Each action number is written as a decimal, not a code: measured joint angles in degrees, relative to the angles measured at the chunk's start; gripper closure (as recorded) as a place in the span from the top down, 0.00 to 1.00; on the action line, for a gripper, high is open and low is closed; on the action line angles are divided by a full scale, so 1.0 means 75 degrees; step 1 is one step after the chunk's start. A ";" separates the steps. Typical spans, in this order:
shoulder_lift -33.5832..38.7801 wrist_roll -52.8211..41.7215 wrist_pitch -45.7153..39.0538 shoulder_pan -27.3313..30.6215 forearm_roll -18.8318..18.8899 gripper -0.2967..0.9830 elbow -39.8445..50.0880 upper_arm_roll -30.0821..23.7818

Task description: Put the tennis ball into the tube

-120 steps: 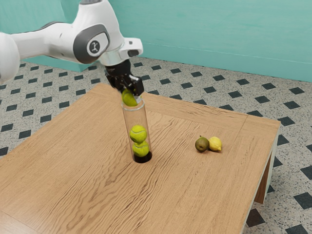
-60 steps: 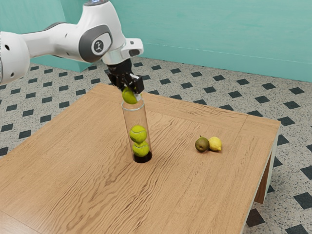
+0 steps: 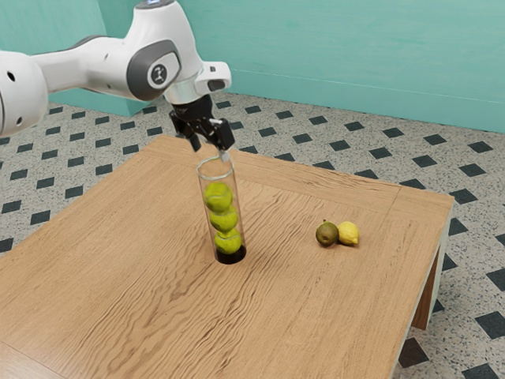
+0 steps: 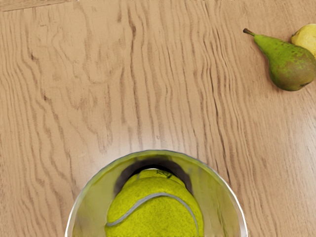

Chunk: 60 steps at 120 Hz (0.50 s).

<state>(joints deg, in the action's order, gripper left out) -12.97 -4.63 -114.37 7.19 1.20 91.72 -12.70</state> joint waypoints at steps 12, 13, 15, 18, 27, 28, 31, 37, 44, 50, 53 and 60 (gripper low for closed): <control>0.0630 -0.0018 0.0469 0.0045 0.0070 0.74 0.0043 -0.0023; 0.0704 -0.0019 0.0521 0.0045 0.0073 0.74 0.0041 -0.0027; 0.0845 -0.0019 0.0624 0.0035 0.0067 0.74 0.0035 -0.0025; 0.1024 -0.0010 0.0783 0.0025 0.0060 0.75 0.0025 -0.0022; 0.1512 0.0028 0.1249 0.0017 0.0047 0.75 -0.0023 -0.0020; 0.1544 0.0033 0.1301 0.0017 0.0046 0.75 -0.0040 -0.0023; 0.1620 0.0047 0.1449 0.0002 0.0043 0.76 -0.0081 -0.0022; 0.1694 0.0075 0.1810 -0.0454 0.0039 0.76 -0.0222 0.0399; 0.1728 0.0110 0.2185 -0.1268 0.0035 0.76 -0.0488 0.1159; 0.1739 0.0165 0.2425 -0.1690 0.0044 0.76 -0.0625 0.1531; 0.1748 0.0191 0.2511 -0.1867 0.0045 0.76 -0.0646 0.1682; 0.1778 0.0249 0.2671 -0.2179 0.0041 0.76 -0.0661 0.1934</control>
<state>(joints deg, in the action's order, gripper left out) 0.36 -2.76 -94.33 -9.15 1.50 86.76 1.80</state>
